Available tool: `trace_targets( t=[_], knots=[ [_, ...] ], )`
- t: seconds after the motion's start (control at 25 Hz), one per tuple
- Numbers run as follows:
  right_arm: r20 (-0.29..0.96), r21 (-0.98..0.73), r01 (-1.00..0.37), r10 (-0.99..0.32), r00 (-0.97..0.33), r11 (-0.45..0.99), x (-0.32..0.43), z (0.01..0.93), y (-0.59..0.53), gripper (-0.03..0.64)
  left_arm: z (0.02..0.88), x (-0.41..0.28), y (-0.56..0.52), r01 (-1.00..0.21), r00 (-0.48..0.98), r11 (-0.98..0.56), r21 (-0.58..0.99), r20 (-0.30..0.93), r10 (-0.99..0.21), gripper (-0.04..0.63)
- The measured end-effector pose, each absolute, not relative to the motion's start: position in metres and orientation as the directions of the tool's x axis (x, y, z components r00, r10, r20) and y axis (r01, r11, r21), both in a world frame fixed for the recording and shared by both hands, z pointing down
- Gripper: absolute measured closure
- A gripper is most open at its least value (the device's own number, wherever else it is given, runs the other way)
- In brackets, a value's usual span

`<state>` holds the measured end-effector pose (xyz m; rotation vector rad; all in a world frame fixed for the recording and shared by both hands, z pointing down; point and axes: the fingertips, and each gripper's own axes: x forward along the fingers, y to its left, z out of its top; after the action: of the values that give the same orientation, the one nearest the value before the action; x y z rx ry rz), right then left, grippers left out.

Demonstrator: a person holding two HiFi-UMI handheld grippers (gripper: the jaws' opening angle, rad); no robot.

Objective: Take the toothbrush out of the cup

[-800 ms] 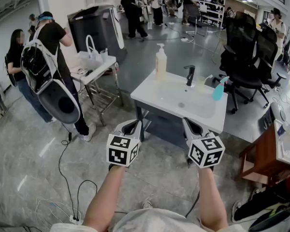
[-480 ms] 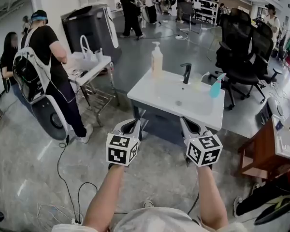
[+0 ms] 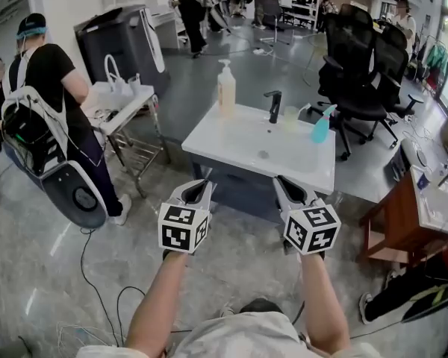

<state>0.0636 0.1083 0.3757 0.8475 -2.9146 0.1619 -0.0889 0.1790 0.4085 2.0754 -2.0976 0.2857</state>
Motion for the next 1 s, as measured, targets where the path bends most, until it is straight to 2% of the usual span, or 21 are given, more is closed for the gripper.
trace_targets(
  t=[0.44,1.0],
  knots=[
    [0.131,-0.077,-0.570,-0.559,-0.819,0.818,0.066,0.385,0.051,0.549,0.416,-0.087,0.115,-0.999,0.031,-0.037,-0.016,0.265,-0.964,0.591],
    [0.162,-0.095,-0.582,-0.564,-0.810,0.808,0.048,0.399,-0.095,0.518,0.429,-0.113,-0.027,-0.999,0.031,-0.039,-0.018,0.305,-0.952,0.591]
  ],
)
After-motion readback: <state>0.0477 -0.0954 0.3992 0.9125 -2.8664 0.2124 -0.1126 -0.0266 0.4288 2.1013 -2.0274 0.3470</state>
